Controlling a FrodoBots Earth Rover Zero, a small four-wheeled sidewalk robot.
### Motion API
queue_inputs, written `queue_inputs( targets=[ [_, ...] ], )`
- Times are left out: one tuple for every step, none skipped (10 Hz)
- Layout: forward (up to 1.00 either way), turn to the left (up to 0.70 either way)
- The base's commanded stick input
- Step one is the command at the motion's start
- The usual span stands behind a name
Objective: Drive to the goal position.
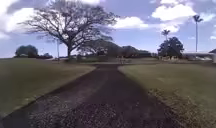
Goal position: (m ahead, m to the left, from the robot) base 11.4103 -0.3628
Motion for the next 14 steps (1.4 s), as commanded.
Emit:
queue_inputs(
  targets=[
    [0.3, 0.0],
    [0.3, 0.0],
    [0.3, 0.0],
    [0.3, 0.0],
    [0.3, 0.0],
    [0.3, 0.0],
    [0.3, 0.0],
    [0.3, 0.0],
    [0.3, 0.0],
    [0.38, 0.0],
    [0.5, 0.0],
    [0.5, 0.0],
    [0.5, 0.0],
    [0.5, 0.0]
  ],
)
